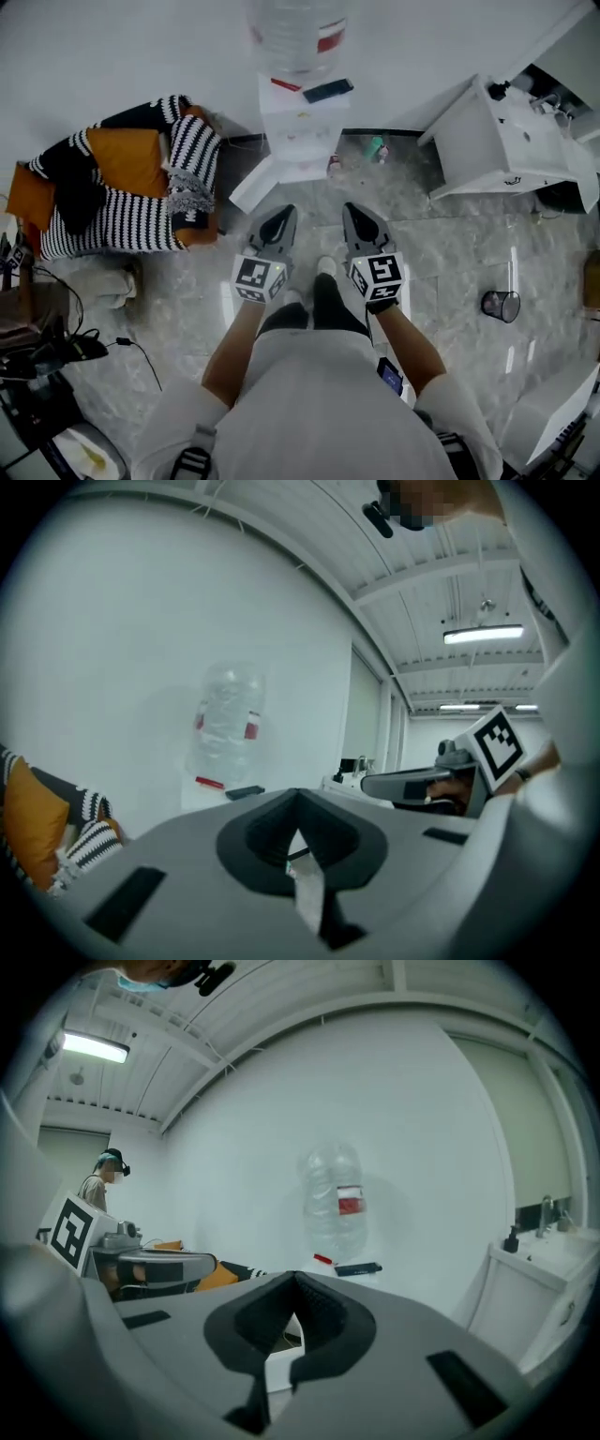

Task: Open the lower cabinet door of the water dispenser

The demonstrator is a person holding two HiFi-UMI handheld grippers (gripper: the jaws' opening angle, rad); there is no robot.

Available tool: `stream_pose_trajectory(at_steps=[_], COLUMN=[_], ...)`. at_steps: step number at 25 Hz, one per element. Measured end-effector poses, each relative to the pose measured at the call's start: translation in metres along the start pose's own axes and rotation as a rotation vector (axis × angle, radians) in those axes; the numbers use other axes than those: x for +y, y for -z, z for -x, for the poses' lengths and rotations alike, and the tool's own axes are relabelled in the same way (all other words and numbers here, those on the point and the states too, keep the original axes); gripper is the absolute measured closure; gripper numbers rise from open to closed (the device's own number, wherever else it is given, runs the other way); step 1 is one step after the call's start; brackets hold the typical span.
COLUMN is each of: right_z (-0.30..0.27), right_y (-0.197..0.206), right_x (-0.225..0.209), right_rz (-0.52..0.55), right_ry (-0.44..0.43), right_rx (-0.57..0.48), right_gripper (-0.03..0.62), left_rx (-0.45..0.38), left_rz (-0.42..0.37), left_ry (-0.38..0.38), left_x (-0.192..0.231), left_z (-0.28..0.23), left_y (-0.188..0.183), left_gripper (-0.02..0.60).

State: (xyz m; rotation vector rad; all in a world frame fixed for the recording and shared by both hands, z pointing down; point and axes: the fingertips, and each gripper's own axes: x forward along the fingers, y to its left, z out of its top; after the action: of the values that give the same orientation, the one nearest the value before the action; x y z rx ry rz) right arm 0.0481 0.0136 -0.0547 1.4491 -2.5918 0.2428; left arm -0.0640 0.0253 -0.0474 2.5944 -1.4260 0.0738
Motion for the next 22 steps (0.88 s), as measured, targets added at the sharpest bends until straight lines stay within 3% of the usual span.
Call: stream_pose_trajectory(at_steps=[6, 14, 22], right_z=[0.018, 0.022, 0.005], right_y=[-0.047, -0.061, -0.06], right_x=[0.004, 0.001, -0.024], right_rz=[0.038, 0.032, 0.025], right_ry=[0.03, -0.003, -0.06], right_rx=[-0.054, -0.091, -0.104], right_gripper=[0.585, 0.585, 0.585], left_rx=[-0.084, -0.112, -0.113], left_rz=[-0.055, -0.091, -0.093], left_ry=[0.014, 0.011, -0.038], left_x=[-0.02, -0.042, -0.035], left_z=[0.012, 0.001, -0.029], left_y=[-0.054, -0.072, -0.072], left_gripper=[0.571, 0.571, 0.571])
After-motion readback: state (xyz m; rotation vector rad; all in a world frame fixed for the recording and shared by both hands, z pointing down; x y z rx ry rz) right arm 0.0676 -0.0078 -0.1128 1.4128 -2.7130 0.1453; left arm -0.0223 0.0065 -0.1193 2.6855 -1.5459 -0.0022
